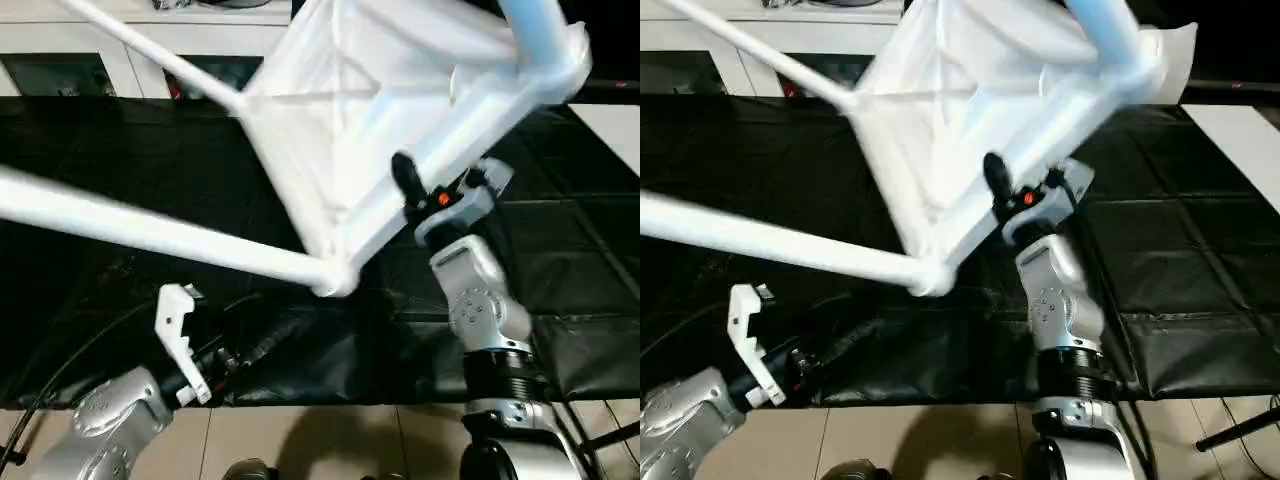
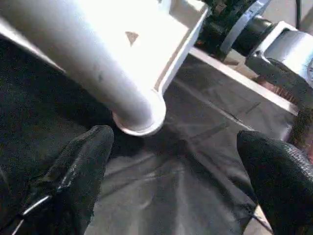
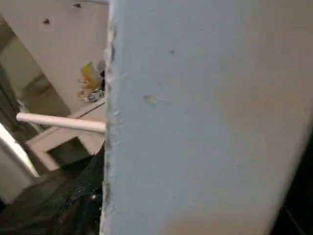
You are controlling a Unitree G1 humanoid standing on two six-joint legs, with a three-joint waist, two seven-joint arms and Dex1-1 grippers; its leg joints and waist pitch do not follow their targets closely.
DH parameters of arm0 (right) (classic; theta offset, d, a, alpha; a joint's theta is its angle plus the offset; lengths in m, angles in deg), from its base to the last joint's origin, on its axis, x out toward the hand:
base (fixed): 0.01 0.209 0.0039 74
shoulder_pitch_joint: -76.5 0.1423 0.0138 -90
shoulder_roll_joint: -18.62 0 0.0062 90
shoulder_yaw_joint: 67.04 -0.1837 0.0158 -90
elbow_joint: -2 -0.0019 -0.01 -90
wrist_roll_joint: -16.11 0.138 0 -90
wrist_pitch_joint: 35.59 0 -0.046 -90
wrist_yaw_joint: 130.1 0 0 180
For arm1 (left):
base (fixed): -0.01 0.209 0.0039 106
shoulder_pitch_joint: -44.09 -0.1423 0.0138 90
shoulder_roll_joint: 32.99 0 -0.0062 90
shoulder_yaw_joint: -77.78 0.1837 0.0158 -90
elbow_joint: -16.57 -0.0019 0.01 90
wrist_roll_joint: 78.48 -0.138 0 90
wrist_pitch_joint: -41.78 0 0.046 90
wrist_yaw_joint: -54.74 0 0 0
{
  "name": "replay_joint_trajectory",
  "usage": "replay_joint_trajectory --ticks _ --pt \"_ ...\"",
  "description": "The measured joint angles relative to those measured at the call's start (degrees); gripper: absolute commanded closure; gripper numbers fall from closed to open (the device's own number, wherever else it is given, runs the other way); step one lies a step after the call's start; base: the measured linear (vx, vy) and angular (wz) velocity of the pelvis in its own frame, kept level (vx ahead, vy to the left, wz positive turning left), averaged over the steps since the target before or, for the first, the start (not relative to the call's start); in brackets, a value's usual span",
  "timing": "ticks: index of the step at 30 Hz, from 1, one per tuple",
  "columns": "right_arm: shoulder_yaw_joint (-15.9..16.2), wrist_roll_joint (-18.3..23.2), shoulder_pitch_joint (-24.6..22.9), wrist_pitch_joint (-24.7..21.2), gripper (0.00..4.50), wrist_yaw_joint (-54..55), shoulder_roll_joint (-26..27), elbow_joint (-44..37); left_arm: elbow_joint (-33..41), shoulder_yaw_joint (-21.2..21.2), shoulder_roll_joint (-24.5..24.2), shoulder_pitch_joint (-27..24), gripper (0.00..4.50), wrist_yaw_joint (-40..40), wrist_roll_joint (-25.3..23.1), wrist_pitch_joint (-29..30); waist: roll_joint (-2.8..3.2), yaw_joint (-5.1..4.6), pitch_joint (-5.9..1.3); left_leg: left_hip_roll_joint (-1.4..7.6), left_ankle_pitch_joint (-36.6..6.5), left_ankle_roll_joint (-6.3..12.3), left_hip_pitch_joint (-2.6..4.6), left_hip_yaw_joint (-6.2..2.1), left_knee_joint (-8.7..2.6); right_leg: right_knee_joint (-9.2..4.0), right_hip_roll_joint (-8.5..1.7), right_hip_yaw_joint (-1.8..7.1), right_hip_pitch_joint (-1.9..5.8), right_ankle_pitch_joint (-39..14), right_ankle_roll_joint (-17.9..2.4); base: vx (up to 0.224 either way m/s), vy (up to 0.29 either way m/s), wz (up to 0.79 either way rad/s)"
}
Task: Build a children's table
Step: Flip table
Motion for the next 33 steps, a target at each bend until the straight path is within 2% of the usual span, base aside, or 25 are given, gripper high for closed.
replay_joint_trajectory --ticks 6,10,13,16,19,23,27,29,33 --pt "2.19 -4.70 -2.69 0.51 2.54 5.82 -0.83 -6.15 -1.03 1.33 0.74 0.59 0.00 -0.95 -0.49 -1.98 -0.01 0.01 0.00 -0.01 0.11 -0.23 0.16 0.01 -0.01 -0.10 0.00 0.07 0.20 0.09 0.28 0.000 0.000 0.00" --pt "5.12 -10.77 -3.07 -1.40 2.54 8.95 -5.19 -9.64 0.73 2.23 1.40 2.74 0.00 1.49 -1.01 -1.43 -0.03 0.09 -0.01 -0.01 0.21 -0.36 0.28 0.01 -0.01 -0.07 0.00 0.08 0.31 0.19 0.29 0.000 0.000 0.00" --pt "6.61 -15.65 -3.06 -3.99 2.54 10.96 -7.87 -11.52 4.91 1.69 1.38 7.72 0.00 5.68 -1.02 0.79 -0.13 -0.06 0.01 -0.01 0.23 -0.41 1.08 0.01 -0.14 -0.17 0.01 0.07 1.01 0.18 0.32 0.000 0.000 0.00" --pt "7.29 -18.32 -3.15 -5.84 2.58 12.69 -9.81 -12.69 9.04 1.68 1.39 13.20 0.00 9.35 -1.06 4.46 -0.28 -0.15 0.03 -0.02 0.27 -0.48 1.16 0.00 -0.15 -0.25 0.02 0.08 1.16 0.19 0.34 0.000 0.000 0.00" --pt "7.44 -19.41 -3.15 -7.04 2.59 13.97 -10.14 -13.38 13.12 1.70 1.92 17.81 0.00 11.86 -0.86 6.12 -0.28 -0.38 0.01 -0.06 0.27 -0.46 1.16 0.00 -0.15 -0.31 0.02 0.16 1.20 0.27 0.43 0.000 0.000 0.00" --pt "7.47 -19.92 -3.15 -7.97 2.59 15.07 -10.30 -14.21 14.87 1.97 1.98 18.98 0.00 13.81 -0.98 7.57 -0.26 -0.95 0.01 -0.07 0.26 -0.45 1.07 0.00 -0.20 -0.28 0.04 0.16 1.11 0.26 0.45 0.000 0.000 0.00" --pt "7.80 -20.08 -3.01 -9.36 2.59 14.50 -10.22 -14.88 17.06 2.71 0.47 23.05 0.00 15.85 -3.21 8.85 -0.27 -1.33 0.00 -0.07 0.29 -0.48 1.03 -0.02 -0.20 -0.25 0.06 0.16 1.04 0.28 0.42 0.000 0.000 0.00" --pt "8.66 -20.36 -2.67 -9.55 2.03 13.84 -10.54 -14.51 18.90 2.58 0.18 26.08 0.00 17.18 -3.39 9.85 -0.32 -1.49 -0.03 -0.07 0.29 -0.48 1.07 -0.02 -0.19 -0.25 0.06 0.17 1.08 0.29 0.39 0.000 0.000 0.00" --pt "10.04 -20.95 -1.16 -10.23 1.70 13.60 -10.59 -10.07 19.41 3.58 -3.68 31.77 0.00 17.61 -8.18 9.42 -0.42 -1.69 -0.06 -0.06 0.37 -0.59 1.11 -0.02 -0.19 -0.16 0.07 0.18 1.07 0.32 0.34 0.000 0.000 0.00"
